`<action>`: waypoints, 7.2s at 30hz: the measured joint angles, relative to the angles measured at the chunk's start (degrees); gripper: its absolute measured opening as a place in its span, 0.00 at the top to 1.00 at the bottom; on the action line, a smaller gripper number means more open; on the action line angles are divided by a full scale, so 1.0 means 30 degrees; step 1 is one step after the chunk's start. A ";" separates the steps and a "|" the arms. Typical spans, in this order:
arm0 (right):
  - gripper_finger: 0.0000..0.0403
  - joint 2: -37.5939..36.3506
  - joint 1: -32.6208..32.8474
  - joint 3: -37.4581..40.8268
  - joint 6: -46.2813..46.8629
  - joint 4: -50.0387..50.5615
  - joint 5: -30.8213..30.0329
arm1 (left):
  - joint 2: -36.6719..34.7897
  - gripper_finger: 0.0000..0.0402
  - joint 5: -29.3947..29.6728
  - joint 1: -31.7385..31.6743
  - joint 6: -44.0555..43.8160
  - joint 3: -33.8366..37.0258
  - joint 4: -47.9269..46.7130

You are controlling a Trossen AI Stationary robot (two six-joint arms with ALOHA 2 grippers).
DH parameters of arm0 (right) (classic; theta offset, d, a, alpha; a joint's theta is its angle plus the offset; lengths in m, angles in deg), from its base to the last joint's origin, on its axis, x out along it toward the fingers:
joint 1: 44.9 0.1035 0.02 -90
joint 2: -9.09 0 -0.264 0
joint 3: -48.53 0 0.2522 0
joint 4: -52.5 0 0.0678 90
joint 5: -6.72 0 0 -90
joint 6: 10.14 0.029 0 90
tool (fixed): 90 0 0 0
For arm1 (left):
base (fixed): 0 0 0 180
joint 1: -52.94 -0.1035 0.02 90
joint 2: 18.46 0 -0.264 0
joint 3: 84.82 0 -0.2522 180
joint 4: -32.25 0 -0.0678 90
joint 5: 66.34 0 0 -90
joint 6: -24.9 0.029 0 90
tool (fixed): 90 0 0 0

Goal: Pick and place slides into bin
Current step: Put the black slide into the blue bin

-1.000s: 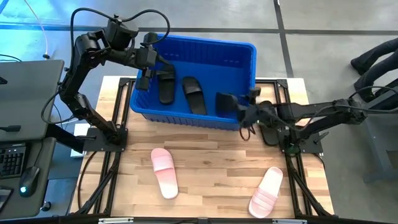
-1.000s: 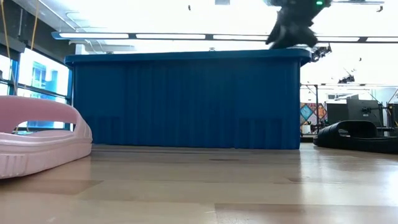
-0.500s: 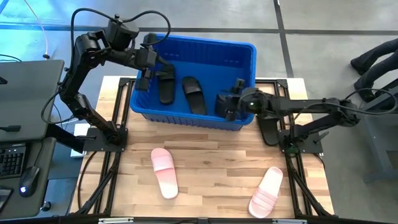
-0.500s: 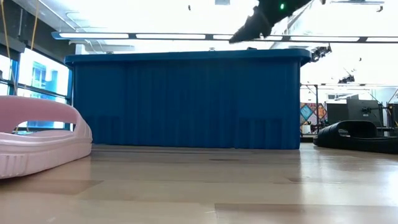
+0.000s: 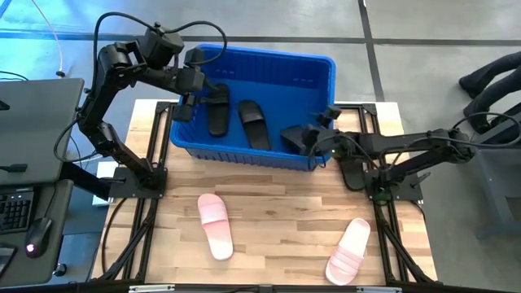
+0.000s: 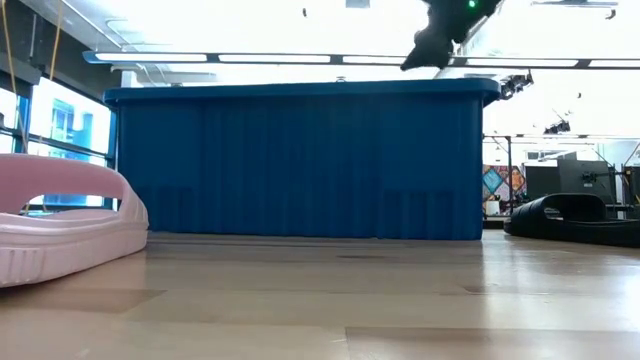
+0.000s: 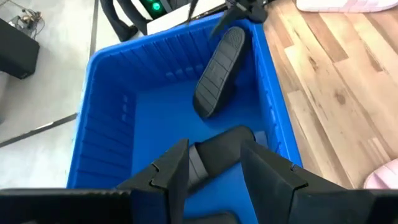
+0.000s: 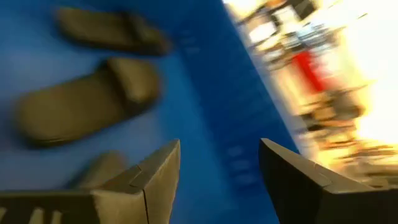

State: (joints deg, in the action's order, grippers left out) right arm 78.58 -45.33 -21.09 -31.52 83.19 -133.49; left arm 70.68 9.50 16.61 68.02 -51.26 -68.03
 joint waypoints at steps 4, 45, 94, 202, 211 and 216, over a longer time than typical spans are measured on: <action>0.48 -0.0079 -0.0602 0.0007 0.2655 0.1966 0.0707 | 0.0000 0.67 0.0096 0.0000 -0.0009 0.0000 -0.0039; 0.48 -0.2178 0.7724 0.2570 2.3510 2.1055 0.6252 | 0.0663 0.67 0.1034 -0.0007 0.0038 0.3235 0.0872; 0.50 0.8687 -0.0836 0.5246 2.8671 1.7335 0.2378 | 0.0656 0.67 0.0869 0.0000 -0.0468 0.3228 0.1289; 1.00 1.5324 -0.5600 -1.1074 0.1438 -0.1652 0.2530 | 0.0590 0.67 0.1317 0.0000 -0.0749 0.3228 0.1434; 0.94 1.6969 -0.5599 -1.1111 0.1107 -0.2719 0.2905 | 0.0590 0.67 0.1605 -0.0007 -0.0738 0.3228 0.1399; 0.81 1.6956 -0.5587 -1.1125 0.1083 -0.2687 0.4294 | 0.0590 0.67 0.1605 -0.0007 -0.0796 0.3228 0.1391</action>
State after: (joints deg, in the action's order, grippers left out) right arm 129.45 -62.09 -54.46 -28.27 75.13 -120.61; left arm 72.45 14.32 16.58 65.63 -41.58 -63.86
